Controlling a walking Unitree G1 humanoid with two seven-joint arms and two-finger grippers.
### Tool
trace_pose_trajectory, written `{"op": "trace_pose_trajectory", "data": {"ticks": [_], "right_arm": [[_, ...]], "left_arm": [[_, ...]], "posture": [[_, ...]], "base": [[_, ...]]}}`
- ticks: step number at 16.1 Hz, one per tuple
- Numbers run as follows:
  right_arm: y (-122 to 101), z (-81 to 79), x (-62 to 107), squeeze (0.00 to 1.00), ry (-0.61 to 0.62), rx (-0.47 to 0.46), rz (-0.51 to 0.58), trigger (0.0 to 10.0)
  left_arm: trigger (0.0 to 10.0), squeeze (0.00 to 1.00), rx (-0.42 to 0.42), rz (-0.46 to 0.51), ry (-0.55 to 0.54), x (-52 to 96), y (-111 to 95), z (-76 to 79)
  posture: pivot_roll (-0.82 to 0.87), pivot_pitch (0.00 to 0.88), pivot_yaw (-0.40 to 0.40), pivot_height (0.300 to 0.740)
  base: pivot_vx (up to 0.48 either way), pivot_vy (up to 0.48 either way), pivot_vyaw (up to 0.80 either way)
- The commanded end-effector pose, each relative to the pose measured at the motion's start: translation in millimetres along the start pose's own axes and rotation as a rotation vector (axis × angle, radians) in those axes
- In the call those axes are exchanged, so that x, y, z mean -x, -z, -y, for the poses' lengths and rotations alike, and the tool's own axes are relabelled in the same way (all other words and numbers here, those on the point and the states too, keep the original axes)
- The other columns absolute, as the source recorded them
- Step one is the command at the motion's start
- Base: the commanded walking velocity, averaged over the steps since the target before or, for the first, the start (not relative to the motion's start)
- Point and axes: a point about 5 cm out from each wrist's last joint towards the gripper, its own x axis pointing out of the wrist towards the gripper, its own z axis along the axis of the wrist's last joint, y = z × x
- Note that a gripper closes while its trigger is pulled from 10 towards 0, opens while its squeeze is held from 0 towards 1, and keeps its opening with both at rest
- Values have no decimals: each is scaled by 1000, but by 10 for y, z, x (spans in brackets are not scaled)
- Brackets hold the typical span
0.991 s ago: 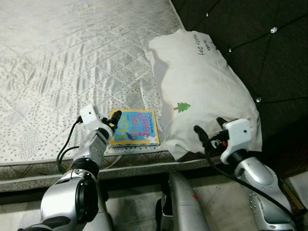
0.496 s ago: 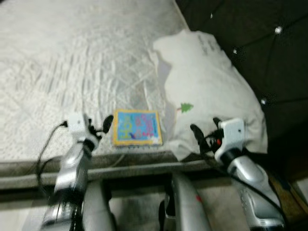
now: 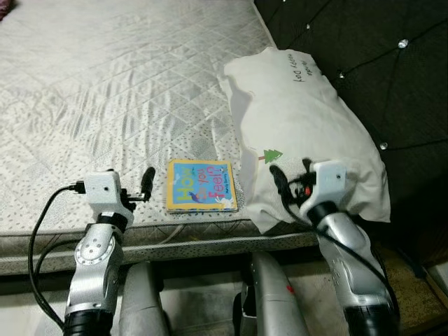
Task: Clean up the room
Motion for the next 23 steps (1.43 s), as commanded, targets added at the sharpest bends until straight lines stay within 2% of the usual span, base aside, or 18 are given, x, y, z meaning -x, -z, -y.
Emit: {"op": "trace_pose_trajectory", "data": {"ticks": [1, 5, 9, 20, 23], "right_arm": [[16, 45, -6, 0, 24, -11, 1, 10000], [21, 23, -22, 0, 26, -19, 15, 10000], [41, 55, -14, 0, 39, -17, 18, 10000], [144, 93, 14, 0, 82, -6, -9, 10000], [160, 94, 19, 0, 85, -3, -14, 10000]], "left_arm": [[10000, 0, -16, 7, 16, -29, -43, 47], [10000, 0, -21, -2, 25, -86, -59, 99], [10000, 0, -62, -13, 39, -74, -35, 98], [10000, 0, -80, -15, 62, -102, -40, 128], [10000, 0, -79, -12, 65, -115, -48, 129]], "posture": [[-39, 58, -49, 641], [-41, 39, -39, 694], [-40, 21, -34, 737], [-36, 32, -24, 740], [-37, 36, -24, 740]], "base": [[0, 0, 0], [0, 0, 0], [0, 0, 0], [0, 0, 0], [0, -255, 0]]}}
